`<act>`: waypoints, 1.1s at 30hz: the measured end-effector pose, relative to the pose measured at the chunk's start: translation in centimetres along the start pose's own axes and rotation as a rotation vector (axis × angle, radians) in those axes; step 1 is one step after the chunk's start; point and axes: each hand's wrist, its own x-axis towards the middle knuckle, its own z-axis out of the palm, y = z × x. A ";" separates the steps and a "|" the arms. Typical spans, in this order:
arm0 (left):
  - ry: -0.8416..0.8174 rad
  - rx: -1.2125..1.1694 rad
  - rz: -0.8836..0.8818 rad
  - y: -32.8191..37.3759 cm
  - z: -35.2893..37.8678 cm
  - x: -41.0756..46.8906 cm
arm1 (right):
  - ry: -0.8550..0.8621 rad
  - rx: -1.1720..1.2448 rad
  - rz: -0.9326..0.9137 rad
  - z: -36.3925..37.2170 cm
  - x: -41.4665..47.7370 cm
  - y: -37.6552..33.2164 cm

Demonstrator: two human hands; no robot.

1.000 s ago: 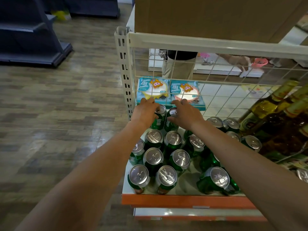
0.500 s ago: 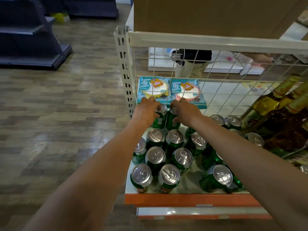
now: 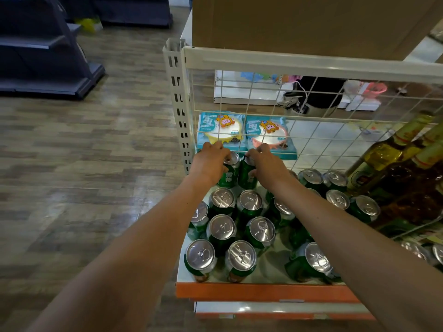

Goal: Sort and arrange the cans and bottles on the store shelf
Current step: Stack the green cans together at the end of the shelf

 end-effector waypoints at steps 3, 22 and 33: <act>0.007 0.007 -0.006 0.0 0.0 -0.1 | -0.026 -0.039 -0.025 -0.3 -0.1 -0.2; -0.014 -0.011 -0.010 0.1 0.1 0.0 | -0.261 0.001 0.198 -5.3 -1.8 4.9; -0.010 -0.006 -0.018 0.0 0.2 0.1 | -0.134 0.116 0.222 -3.2 -0.2 5.3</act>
